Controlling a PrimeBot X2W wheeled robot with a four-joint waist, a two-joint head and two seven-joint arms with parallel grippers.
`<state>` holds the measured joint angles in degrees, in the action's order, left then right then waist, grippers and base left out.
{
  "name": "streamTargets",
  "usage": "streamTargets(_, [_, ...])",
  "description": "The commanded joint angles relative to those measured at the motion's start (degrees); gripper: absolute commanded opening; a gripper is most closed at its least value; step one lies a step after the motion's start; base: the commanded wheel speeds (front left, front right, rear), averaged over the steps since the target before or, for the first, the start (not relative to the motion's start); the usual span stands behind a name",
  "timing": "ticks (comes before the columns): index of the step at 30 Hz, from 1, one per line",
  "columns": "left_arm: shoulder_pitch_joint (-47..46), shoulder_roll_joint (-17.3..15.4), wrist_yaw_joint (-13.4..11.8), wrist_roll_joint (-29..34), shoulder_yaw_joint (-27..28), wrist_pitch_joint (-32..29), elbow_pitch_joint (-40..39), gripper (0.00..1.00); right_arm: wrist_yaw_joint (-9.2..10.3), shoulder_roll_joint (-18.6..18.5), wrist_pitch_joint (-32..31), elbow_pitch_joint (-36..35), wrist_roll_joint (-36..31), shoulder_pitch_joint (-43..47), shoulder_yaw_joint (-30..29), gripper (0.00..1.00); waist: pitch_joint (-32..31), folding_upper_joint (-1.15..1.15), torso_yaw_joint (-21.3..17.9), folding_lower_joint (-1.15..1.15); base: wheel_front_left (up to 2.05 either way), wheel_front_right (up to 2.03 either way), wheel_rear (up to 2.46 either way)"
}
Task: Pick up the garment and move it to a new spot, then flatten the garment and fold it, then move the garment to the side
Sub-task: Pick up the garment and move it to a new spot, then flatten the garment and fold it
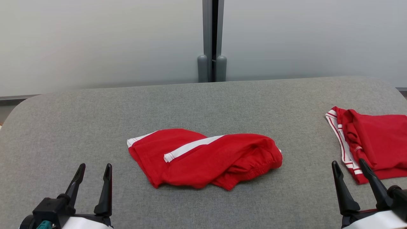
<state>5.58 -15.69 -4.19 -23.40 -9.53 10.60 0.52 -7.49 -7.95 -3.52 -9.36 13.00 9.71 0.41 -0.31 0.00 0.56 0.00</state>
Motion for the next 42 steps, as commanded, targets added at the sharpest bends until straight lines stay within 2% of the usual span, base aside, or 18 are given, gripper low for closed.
streamTargets(1, [-0.01,-0.27,-0.44,-0.27,0.01,-0.06,-0.12,1.0,0.01,0.08,0.0,-0.14,-0.05,0.55,-0.19,1.0,0.08,0.0,0.01,0.0,0.0,0.0,0.0])
streamTargets(10, [-1.26,-0.37,-0.67,0.32,-0.97,-0.51,-1.01,1.0,0.01,0.24,-0.24,-0.37,0.09,0.05,-0.16,1.0,1.03,0.0,-0.11,0.0,0.0,0.0,0.0])
streamTargets(14, [-3.42,0.02,0.65,0.89,-2.98,-1.47,-1.36,1.0,0.01,0.45,-0.13,-0.62,0.1,-0.4,-0.19,1.0,2.15,0.0,-0.24,0.0,0.0,0.0,0.0])
streamTargets(19, [-8.87,1.7,4.46,1.93,-8.9,-4.22,0.56,1.0,0.01,0.64,0.04,-1.05,0.07,-1.76,0.28,1.0,4.53,0.0,-1.08,0.0,0.0,0.0,0.0])
streamTargets(20, [-8.87,1.7,4.46,1.93,-8.9,-4.22,0.56,1.0,0.01,0.64,0.04,-1.05,0.07,-1.76,0.28,1.0,4.53,0.0,-1.08,0.0,0.0,0.0,0.0])
streamTargets(26, [-15.92,4.9,9.49,3.1,-17.51,-7.0,8.81,1.0,0.02,1.06,0.81,-0.24,0.34,-3.56,1.19,1.0,7.53,0.0,-3.2,0.0,0.0,0.0,0.0])
streamTargets(31, [-20.36,6.39,11.1,3.69,-23.22,-8.26,17.4,1.0,0.01,1.51,1.74,0.57,0.47,-4.9,1.27,1.0,9.6,0.0,-5.02,0.0,0.0,0.0,0.0])
streamTargets(34, [-22.56,6.87,11.25,3.51,-24.7,-7.81,22.04,1.0,0.01,1.79,2.3,0.78,0.31,-5.46,1.26,1.0,10.69,0.0,-5.66,0.0,0.0,0.0,0.0])
streamTargets(35, [-23.44,6.62,11.35,3.84,-24.99,-7.46,23.52,0.51,0.01,1.91,2.41,0.93,0.28,-5.59,1.24,1.0,10.96,0.0,-5.79,0.0,0.0,0.0,0.0])
streamTargets(36, [-24.21,6.59,11.37,4.04,-25.06,-7.05,24.79,0.07,0.01,2.03,2.6,1.06,0.24,-5.77,1.24,1.0,11.23,0.0,-5.92,0.0,0.0,0.0,0.0])
streamTargets(37, [-24.62,6.53,11.42,4.19,-25.37,-7.04,26.11,0.0,0.01,2.08,2.66,1.13,0.18,-5.98,1.18,1.0,11.42,0.0,-5.95,0.0,0.0,0.0,0.0])
streamTargets(42, [-26.67,6.19,11.06,5.64,-25.93,-3.56,29.07,0.0,0.01,2.36,3.2,1.58,0.2,-6.1,0.66,1.0,11.87,0.0,-5.55,0.0,0.0,0.0,0.0])
